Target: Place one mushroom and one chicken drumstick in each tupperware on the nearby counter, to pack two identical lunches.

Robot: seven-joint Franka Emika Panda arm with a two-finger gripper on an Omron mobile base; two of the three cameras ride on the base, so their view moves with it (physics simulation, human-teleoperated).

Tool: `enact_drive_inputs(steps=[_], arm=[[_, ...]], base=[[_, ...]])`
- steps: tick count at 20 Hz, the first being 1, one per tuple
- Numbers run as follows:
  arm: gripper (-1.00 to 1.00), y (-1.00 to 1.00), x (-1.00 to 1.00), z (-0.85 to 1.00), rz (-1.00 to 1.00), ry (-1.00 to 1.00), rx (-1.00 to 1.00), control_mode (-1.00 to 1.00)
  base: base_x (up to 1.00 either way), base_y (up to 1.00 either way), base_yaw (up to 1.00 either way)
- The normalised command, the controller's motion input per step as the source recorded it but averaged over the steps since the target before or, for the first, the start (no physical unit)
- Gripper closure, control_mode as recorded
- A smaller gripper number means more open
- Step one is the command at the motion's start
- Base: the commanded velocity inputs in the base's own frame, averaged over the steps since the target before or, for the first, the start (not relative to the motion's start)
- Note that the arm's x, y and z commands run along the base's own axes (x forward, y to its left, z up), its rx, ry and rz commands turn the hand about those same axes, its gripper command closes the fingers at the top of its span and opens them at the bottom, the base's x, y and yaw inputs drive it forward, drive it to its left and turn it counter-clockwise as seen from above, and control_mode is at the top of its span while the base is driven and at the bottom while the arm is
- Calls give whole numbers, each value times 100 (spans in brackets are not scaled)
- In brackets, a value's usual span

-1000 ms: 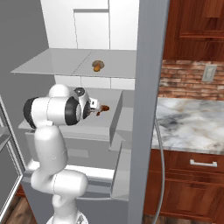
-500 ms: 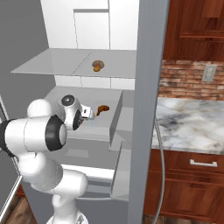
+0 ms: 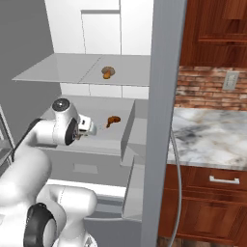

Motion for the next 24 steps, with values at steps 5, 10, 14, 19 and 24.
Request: enact_drive_inputs(steps=[5,10,14,19,24], arm=[[100,0,-100,100,0,27,0,-100],[100,-3,-100,46,0,4,0,-100],[100,-29,-100,25,0,-2,0,-100],[100,-58,-78,33,0,-2,0,-100],[100,-21,-32,21,0,-1,0,100]], base=[[0,0,0],[0,0,0],[0,0,0],[0,0,0],[-35,-1,0]])
